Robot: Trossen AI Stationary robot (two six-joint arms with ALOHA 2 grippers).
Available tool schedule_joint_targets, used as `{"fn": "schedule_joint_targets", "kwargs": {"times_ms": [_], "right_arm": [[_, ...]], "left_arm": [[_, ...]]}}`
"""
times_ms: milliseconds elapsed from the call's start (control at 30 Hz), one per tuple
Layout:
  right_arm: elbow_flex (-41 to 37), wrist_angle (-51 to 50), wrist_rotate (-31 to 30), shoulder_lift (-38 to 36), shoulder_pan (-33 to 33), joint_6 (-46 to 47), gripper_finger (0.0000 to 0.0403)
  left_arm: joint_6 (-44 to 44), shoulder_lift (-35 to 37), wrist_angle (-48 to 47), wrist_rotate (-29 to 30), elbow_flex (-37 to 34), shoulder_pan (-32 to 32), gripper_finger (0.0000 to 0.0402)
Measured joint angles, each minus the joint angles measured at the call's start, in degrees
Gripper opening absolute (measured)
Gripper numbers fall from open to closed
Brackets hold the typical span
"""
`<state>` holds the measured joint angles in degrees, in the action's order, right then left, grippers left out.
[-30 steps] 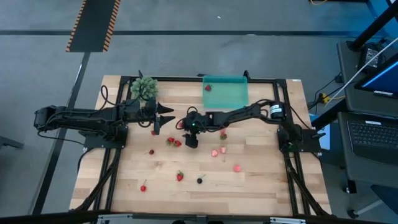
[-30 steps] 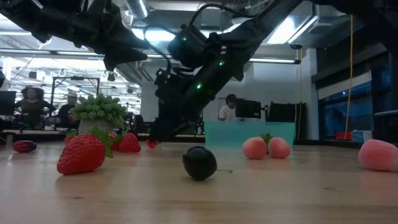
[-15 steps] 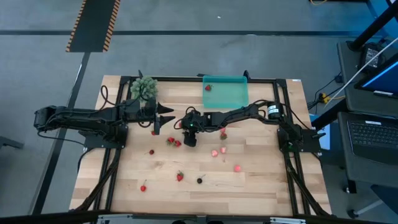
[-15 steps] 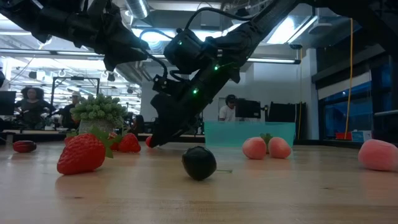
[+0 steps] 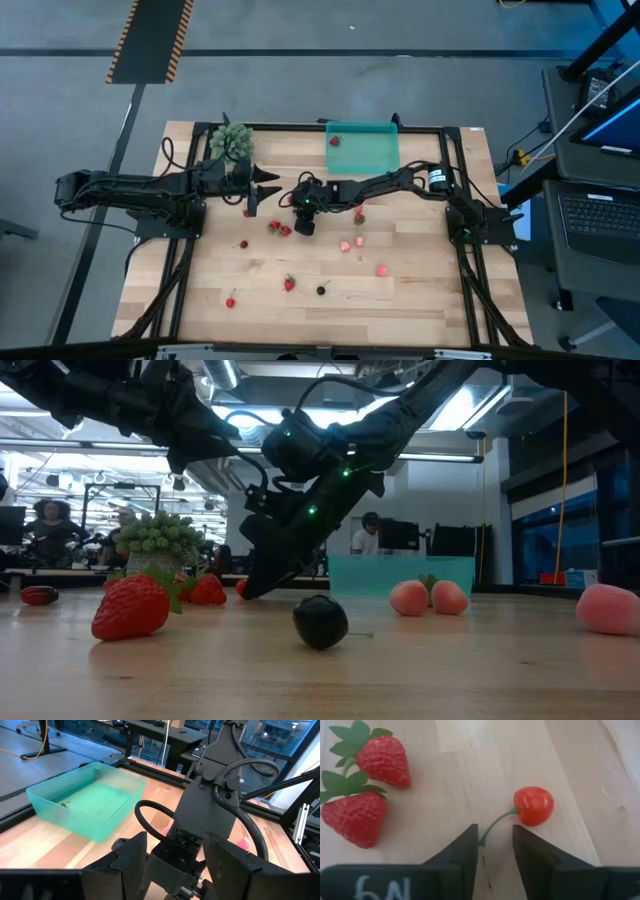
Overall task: Pick and placing Produce into tupperware
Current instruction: Put the cherry into the blue bin
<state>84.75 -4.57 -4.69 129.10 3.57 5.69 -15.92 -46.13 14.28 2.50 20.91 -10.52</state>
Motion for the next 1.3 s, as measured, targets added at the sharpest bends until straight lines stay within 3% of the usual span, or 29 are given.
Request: {"fn": "schedule_joint_targets", "kwargs": {"times_ms": [367, 667, 867, 1100, 1300], "right_arm": [[0.0, 0.1, 0.0, 0.1, 0.5, 1.4, 0.0008], [-0.1, 0.1, 0.6, -0.3, 1.4, 0.0, 0.0003], [-0.4, -1.7, -0.1, -2.9, 1.5, -1.9, 0.0002], [-0.3, -2.9, -2.4, -6.3, 1.5, -4.5, 0.0001], [-0.2, -6.2, -6.1, -11.7, 2.3, -7.6, 0.0001]], "left_arm": [[0.0, 0.0, -0.1, 0.0, 0.0, 0.0, 0.0188], [0.0, 0.1, -0.3, 0.0, 0.0, 0.0, 0.0188], [0.0, 3.8, -0.7, 0.8, -0.1, 0.0, 0.0188], [0.1, 9.1, -10.4, 3.2, -0.1, 0.0, 0.0188], [0.0, 8.7, -13.6, 3.2, -0.1, 0.0, 0.0188]]}}
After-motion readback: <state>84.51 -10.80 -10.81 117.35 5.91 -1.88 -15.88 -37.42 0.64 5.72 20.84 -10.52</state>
